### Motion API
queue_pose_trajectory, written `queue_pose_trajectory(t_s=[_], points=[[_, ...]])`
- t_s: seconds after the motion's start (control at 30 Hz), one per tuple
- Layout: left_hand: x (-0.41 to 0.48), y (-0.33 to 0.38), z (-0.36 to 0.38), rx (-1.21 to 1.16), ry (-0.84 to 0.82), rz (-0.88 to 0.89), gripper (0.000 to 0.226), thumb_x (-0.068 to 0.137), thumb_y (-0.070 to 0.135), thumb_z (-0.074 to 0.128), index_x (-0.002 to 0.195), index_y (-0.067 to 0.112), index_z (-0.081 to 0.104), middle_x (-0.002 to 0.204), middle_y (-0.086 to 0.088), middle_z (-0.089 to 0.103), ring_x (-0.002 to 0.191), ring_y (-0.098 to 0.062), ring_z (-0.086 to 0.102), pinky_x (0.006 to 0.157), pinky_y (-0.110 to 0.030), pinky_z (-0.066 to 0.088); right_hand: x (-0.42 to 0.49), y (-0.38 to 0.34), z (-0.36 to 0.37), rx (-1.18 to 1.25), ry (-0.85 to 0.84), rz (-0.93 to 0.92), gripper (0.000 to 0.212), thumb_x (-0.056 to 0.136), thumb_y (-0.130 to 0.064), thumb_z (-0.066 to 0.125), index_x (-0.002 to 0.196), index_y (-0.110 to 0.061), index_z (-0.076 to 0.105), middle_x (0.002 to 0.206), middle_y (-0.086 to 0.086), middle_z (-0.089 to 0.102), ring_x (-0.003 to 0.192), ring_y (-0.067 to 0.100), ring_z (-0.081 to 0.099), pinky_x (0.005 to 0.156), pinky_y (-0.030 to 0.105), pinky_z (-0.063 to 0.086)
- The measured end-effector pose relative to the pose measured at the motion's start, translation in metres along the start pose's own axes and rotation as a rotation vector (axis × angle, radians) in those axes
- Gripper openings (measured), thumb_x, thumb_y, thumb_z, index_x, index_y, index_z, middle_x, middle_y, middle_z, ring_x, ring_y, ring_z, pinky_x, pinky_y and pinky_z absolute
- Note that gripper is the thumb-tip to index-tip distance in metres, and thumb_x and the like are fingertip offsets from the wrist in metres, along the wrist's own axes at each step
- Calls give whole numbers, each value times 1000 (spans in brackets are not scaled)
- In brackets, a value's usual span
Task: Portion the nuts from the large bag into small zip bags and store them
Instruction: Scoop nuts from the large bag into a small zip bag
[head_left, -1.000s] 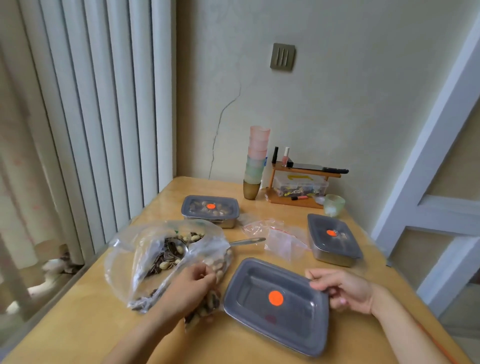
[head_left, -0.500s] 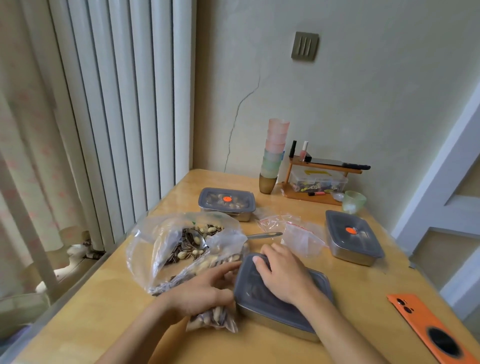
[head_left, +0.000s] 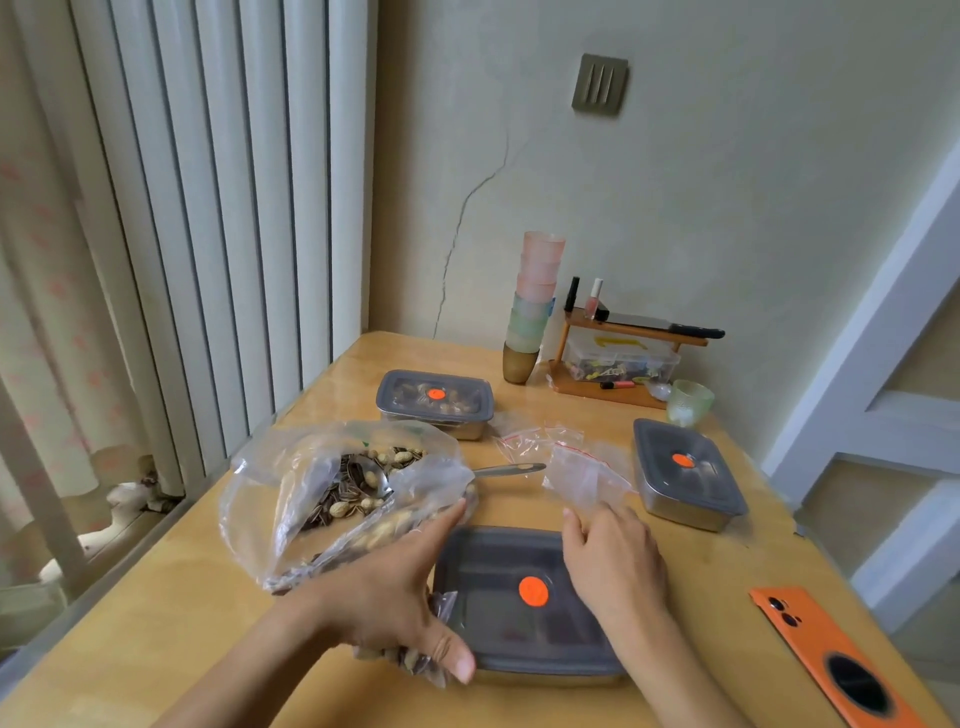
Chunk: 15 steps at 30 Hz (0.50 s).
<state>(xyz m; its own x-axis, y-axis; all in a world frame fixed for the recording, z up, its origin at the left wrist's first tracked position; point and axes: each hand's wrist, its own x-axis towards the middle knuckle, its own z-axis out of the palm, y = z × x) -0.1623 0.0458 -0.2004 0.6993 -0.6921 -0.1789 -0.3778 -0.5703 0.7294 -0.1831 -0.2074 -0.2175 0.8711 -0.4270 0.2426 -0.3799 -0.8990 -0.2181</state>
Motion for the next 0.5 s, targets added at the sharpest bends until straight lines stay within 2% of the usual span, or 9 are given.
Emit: queue_pose_trajectory(t_s=[0.07,0.17,0.23,0.3,0.43,0.5], points=[[2,-10,2,-40,-10,35,145,59,59,95,161,42,-7,163,20,17,141,-1,37,107,-18,42,-1,-1,4,0,66,-42,37,107,-43,41,114,-12,62,115,7,64,111,28,60,84,36,49],[5,-12,5,-138,-29,62,127,67,41,96,156,42,6,151,22,30,128,13,46,101,-7,40,0,-4,7,40,112,-47,33,104,-38,50,107,-9,64,108,10,66,104,31,63,79,39,50],[6,-10,6,-177,-16,83,120,68,32,97,152,43,11,141,26,36,118,21,49,94,-4,41,1,-4,7,40,127,-50,31,103,-35,54,103,-7,65,105,12,66,101,32,63,79,40,51],[7,-10,5,-176,-3,86,119,66,33,98,150,44,13,137,29,39,115,26,47,93,-3,40,0,-6,7,7,125,-61,30,102,-35,57,100,-7,66,102,13,67,98,32,63,78,41,51],[8,-13,3,-142,-1,85,123,63,43,98,153,44,14,138,33,42,119,23,47,100,-7,40,0,-7,8,57,199,-85,35,97,-37,62,91,-3,66,89,17,68,84,36,64,67,42,53],[8,-14,3,-186,0,89,119,66,34,98,152,41,16,138,29,47,121,19,50,99,-9,42,-1,-7,8,63,240,-89,40,98,-42,53,92,-4,65,87,15,68,80,34,65,65,41,53]])
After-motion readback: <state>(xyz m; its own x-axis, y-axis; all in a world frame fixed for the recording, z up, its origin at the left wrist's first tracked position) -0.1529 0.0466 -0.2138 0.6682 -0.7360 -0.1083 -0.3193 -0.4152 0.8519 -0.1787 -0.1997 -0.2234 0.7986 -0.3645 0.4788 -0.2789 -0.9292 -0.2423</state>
